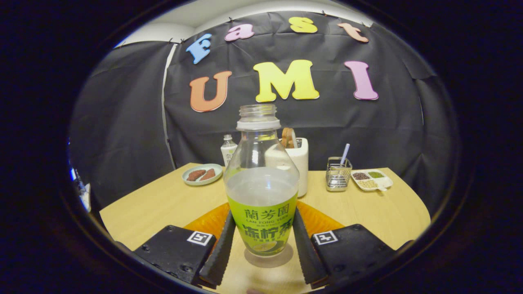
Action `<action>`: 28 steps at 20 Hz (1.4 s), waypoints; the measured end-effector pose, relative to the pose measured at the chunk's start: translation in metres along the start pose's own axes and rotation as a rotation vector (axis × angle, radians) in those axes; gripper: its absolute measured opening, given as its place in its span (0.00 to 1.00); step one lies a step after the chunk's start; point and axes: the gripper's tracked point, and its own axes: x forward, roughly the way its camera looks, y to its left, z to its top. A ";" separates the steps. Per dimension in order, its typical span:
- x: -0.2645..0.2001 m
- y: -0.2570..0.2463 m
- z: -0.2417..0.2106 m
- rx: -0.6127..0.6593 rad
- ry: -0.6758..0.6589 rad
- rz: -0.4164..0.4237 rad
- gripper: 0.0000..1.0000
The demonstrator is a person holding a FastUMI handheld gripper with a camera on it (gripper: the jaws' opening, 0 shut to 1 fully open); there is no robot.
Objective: Take the bottle from table, then pour the juice into the cup, finally place the bottle on the coaster
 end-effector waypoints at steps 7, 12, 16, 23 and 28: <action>0.024 -0.001 -0.033 -0.046 0.021 -0.011 0.76; 0.034 -0.003 -0.045 -0.014 0.044 -0.015 0.78; 0.034 -0.004 -0.045 -0.016 0.038 -0.019 0.82; 0.012 -0.006 -0.032 0.023 0.012 -0.027 1.00; -0.041 -0.003 -0.005 0.032 -0.082 -0.035 1.00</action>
